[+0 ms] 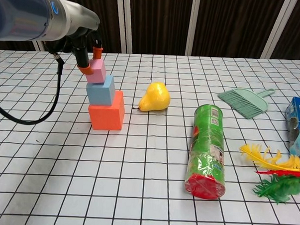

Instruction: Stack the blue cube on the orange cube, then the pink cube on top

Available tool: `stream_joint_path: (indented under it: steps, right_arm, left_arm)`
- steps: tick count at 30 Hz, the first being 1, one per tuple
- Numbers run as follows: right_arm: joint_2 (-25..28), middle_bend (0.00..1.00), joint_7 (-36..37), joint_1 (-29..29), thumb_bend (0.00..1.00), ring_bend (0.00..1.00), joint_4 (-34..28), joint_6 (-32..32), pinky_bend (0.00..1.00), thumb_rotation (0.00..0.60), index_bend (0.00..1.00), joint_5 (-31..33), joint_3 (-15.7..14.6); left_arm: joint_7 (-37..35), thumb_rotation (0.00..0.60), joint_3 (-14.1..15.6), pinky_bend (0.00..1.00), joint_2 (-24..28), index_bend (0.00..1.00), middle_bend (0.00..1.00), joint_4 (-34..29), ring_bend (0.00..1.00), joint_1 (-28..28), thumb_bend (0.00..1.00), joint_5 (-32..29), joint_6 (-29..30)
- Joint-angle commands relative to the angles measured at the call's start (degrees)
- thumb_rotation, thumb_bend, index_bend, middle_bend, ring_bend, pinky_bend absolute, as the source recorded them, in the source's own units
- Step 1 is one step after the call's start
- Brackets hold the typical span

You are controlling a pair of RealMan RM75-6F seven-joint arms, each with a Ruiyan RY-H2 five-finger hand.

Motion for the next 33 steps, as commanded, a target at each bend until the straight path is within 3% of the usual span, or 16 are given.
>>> stream_joint_path:
  steps: [1, 15, 20, 27, 30, 33]
  right_arm:
    - [0.04, 0.09, 0.0, -0.03, 0.19, 0.16, -0.05, 0.06, 0.19, 0.6, 0.06, 0.03, 0.02]
    - [0.0, 0.09, -0.41, 0.13, 0.19, 0.16, -0.19, -0.43, 0.19, 0.6, 0.06, 0.4, -0.05]
    - [0.05, 0.09, -0.45, 0.14, 0.19, 0.16, -0.29, -0.44, 0.19, 0.6, 0.06, 0.39, -0.05]
    - [0.15, 0.09, -0.41, 0.09, 0.19, 0.16, -0.39, -0.37, 0.19, 0.6, 0.06, 0.41, -0.07]
    - [0.2, 0.09, -0.37, 0.11, 0.19, 0.16, -0.44, -0.39, 0.19, 0.6, 0.06, 0.33, -0.09]
    - [0.29, 0.09, -0.36, 0.19, 0.19, 0.16, -0.5, -0.63, 0.19, 0.6, 0.06, 0.32, -0.16]
  left_arm:
    - [-0.09, 0.6, 0.09, 0.73, -0.1, 0.45, 0.9, 0.32, 0.8, -0.14, 0.38, -0.13, 0.05]
    - [-0.76, 0.6, 0.97, 0.73, -0.78, 0.44, 0.9, 2.07, 0.8, -0.67, 0.38, -0.13, -0.91]
    - [-0.89, 0.6, 1.23, 0.73, -0.98, 0.34, 0.9, 2.2, 0.79, -0.78, 0.38, -0.31, -1.17]
    - [-0.69, 0.6, 1.69, 0.72, -0.65, 0.09, 0.89, 1.14, 0.78, -1.15, 0.37, 0.74, -0.31]
    - [-0.49, 0.6, 1.63, 0.72, 0.19, 0.06, 0.89, -1.02, 0.77, -1.14, 0.37, 1.19, 0.6]
    - [-0.96, 0.6, 0.85, 0.71, 2.66, 0.1, 0.88, -5.81, 0.76, -0.43, 0.37, 2.19, 2.25]
